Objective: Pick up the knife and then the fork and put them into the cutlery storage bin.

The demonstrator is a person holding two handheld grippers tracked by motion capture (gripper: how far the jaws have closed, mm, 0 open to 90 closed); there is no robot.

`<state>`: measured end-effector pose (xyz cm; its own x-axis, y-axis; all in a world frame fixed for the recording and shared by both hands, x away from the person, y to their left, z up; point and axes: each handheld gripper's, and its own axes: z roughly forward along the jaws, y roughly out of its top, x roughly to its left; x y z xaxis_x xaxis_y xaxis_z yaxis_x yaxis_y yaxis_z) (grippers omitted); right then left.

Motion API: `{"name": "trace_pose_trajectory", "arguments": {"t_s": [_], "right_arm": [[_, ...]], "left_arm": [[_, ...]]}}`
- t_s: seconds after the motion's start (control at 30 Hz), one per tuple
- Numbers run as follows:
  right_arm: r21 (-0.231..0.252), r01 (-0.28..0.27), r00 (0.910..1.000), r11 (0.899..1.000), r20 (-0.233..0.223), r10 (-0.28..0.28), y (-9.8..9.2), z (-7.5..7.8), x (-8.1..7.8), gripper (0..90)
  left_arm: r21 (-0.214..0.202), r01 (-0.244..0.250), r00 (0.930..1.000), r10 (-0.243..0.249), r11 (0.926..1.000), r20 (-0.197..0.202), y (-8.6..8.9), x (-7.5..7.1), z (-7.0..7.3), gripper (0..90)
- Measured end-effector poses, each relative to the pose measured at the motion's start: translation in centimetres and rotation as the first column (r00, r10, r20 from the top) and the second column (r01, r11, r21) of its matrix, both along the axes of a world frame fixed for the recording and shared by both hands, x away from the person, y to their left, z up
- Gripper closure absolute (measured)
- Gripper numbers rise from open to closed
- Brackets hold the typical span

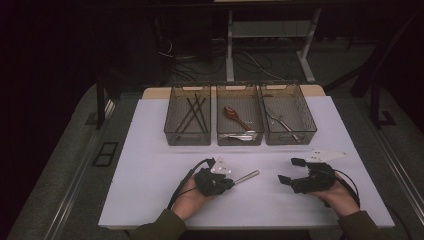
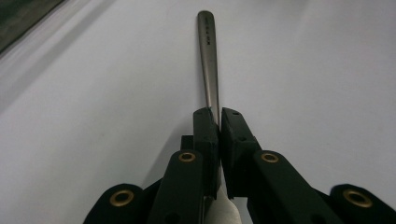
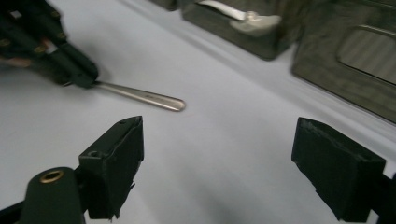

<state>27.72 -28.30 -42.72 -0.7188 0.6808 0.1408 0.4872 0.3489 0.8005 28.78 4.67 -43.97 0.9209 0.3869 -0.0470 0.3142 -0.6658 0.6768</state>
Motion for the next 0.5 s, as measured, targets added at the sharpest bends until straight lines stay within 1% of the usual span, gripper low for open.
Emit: {"name": "trace_pose_trajectory", "arguments": {"t_s": [0.03,0.07,0.1,0.13,0.17,0.2,0.27,0.3,0.33,0.37,0.43,0.47,0.5], "right_arm": [[-0.003,-0.025,0.9997,1.0,-0.002,0.025,0.1,0.2,0.0,16.6],[0.0,-0.052,0.9985,0.999,-0.013,0.052,0.1,0.3,0.0,16.6],[0.004,-0.071,0.9971,0.997,-0.027,0.071,0.3,0.4,0.0,16.6],[0.008,-0.096,0.9945,0.995,-0.042,0.096,0.4,0.5,0.1,16.6],[0.005,-0.119,0.9914,0.993,-0.055,0.119,0.6,0.6,0.3,16.6],[0.002,-0.141,0.9877,0.99,-0.066,0.141,0.7,0.7,0.4,16.6],[-0.013,-0.178,0.9815,0.984,-0.073,0.177,1.3,0.8,0.8,16.7],[-0.017,-0.201,0.977,0.979,-0.074,0.2,1.6,0.9,1.0,16.9],[-0.017,-0.226,0.9713,0.974,-0.08,0.224,2.0,1.0,1.2,16.9],[-0.019,-0.254,0.9642,0.967,-0.085,0.251,2.3,1.1,1.4,17.4],[-0.016,-0.306,0.9487,0.952,-0.09,0.303,3.0,1.4,1.9,22.3],[-0.009,-0.327,0.9415,0.945,-0.091,0.325,3.3,1.6,2.2,23.9],[-0.009,-0.356,0.9302,0.934,-0.098,0.354,3.7,1.7,2.4,25.3]], "left_arm": [[-0.007,0.006,1.0,-0.006,1.0,0.005,0.0,0.0,0.1,84.8],[0.007,0.027,0.9995,-0.027,0.9996,0.014,0.1,0.0,0.3,84.8],[-0.004,0.033,0.9993,-0.033,0.9994,0.017,0.1,0.0,0.4,84.8],[-0.014,0.043,0.9989,-0.043,0.999,0.021,0.1,-0.1,0.5,84.8],[-0.011,0.064,0.9975,-0.064,0.9979,0.029,0.2,0.0,0.7,84.8],[-0.026,0.071,0.997,-0.07,0.9972,0.034,0.1,-0.1,0.8,84.8],[-0.021,0.102,0.994,-0.101,0.9946,0.041,0.3,-0.1,1.2,84.8],[-0.028,0.116,0.9924,-0.114,0.9929,0.045,0.3,-0.1,1.3,84.8],[-0.042,0.125,0.9915,-0.123,0.9913,0.043,0.2,-0.2,1.4,84.8],[-0.048,0.142,0.9891,-0.14,0.9887,0.046,0.3,-0.2,1.6,84.8],[-0.045,0.177,0.9829,-0.174,0.9832,0.059,0.2,-0.2,1.9,84.8],[-0.046,0.189,0.9808,-0.186,0.981,0.059,0.2,-0.2,2.0,84.7],[-0.053,0.201,0.9778,-0.197,0.9781,0.071,0.1,-0.2,2.0,84.7]]}}
